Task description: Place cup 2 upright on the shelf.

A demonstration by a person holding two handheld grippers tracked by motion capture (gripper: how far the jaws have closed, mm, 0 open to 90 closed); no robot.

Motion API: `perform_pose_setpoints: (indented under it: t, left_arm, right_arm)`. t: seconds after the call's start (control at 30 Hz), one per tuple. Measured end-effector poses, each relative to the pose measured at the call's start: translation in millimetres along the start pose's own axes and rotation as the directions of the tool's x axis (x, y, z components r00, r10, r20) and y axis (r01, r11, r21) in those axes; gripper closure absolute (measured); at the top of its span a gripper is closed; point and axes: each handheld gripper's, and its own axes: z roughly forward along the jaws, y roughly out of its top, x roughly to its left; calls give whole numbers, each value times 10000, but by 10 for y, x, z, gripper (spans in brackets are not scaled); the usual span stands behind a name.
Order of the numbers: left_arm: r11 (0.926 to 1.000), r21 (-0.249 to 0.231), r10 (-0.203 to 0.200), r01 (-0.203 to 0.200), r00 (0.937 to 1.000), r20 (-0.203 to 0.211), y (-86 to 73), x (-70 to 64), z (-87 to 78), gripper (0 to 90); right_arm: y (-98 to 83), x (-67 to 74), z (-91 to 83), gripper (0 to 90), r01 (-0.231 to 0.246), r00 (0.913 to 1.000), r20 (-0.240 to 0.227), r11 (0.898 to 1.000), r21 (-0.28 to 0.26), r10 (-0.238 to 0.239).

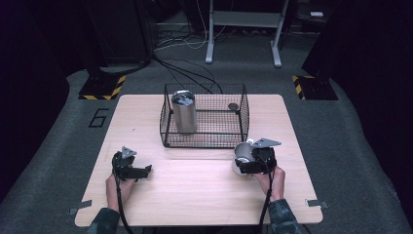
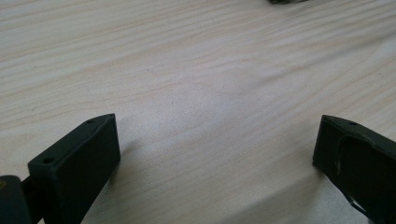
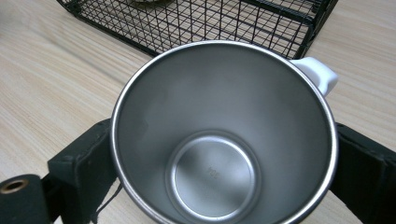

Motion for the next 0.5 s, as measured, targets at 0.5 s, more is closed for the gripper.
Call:
perform_pose_setpoints:
  t: [0.5]
  left_arm:
    - [10000, 3, 1, -1, 10000, 1, 0, 0, 0, 4]
  right_arm:
    - [-14, -8, -61, 60, -81, 9999, -117, 9993, -377, 77]
